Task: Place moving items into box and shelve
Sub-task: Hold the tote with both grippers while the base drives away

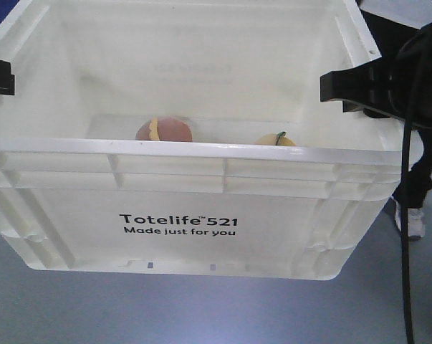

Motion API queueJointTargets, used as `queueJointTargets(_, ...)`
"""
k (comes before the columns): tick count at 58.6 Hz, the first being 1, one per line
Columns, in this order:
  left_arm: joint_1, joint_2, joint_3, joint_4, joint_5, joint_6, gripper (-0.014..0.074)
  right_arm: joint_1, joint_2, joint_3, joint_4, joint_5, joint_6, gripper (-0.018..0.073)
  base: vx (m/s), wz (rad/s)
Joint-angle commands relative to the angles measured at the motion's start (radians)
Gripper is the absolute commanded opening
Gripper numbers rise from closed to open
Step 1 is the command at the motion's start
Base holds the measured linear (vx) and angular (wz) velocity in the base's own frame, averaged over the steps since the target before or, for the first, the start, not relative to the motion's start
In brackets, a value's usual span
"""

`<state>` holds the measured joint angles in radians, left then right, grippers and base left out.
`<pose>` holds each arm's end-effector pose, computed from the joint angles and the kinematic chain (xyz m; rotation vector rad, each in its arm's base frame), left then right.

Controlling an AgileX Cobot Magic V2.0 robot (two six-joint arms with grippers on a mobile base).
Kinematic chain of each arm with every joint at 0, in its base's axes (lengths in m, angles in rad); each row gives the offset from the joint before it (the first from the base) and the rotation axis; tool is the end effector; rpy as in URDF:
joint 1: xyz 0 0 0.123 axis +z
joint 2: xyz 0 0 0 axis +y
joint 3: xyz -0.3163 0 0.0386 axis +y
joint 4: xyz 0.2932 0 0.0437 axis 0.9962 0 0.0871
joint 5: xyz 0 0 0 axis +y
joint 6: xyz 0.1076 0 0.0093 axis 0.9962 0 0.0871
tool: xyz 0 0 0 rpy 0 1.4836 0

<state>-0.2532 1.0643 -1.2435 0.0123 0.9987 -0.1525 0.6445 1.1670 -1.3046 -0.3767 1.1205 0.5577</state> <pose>0.2339 -0.0594 0.4413 0.1187 2.3076 -0.1924 0.2306 0.1285 0.4348 -0.1569 2.3695 0.0782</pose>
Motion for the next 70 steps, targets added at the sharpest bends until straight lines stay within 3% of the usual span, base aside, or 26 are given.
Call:
queueJointTargets(1,-0.004,-0.034,-0.043,0.010,-0.127,0.004,0.0038,-0.003,-0.036,-0.040,-0.109,-0.114,-0.025,0.0064,-0.10,0.55)
queueJointTargets(40,-0.004,-0.034,-0.043,0.010,-0.127,0.004,0.0038,-0.003,-0.036,-0.040,-0.109,-0.114,-0.025,0.0064,-0.08,0.58)
queueJointTargets(70,-0.004,-0.034,-0.043,0.010,-0.127,0.004,0.0038,-0.003,-0.036,-0.040,-0.109,-0.114,-0.025,0.0064,0.05,0.31)
